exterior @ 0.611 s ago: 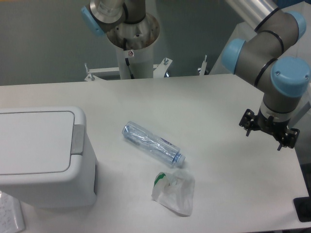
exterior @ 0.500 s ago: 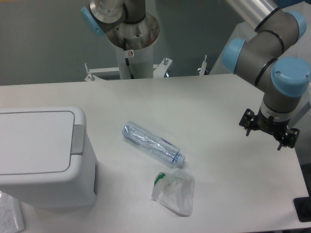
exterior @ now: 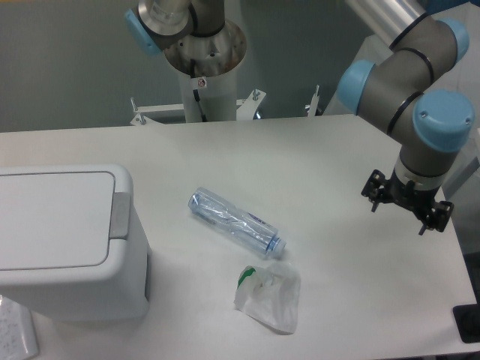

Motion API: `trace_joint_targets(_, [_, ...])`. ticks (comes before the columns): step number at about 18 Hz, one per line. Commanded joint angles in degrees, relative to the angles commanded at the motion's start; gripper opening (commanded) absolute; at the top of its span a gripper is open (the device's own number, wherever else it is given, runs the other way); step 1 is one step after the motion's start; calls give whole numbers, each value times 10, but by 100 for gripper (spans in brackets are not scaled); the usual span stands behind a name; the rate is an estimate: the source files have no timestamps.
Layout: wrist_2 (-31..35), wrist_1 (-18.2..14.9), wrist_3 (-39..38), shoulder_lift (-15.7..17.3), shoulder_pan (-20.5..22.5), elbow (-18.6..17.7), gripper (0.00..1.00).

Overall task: Open the trash can
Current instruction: 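Move the gripper from its start pose toward the white trash bin, then lower the gripper onto the edge of the bin's white lid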

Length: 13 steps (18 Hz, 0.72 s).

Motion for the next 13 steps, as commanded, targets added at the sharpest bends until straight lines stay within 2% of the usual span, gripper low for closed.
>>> trace_joint_targets(3, [-27,3,-39,31,-5,-29,100])
trace_joint_targets(8, [-102,4,-170,48,-39,-39,100])
trace_joint_targets(9, [-112,10,-212,50,-51,-39,100])
trace_joint_targets(11, [-118,42,-288,55,-75,-39,100])
trace_joint_targets(13, [-132,44,-327,67,-98,-37,100])
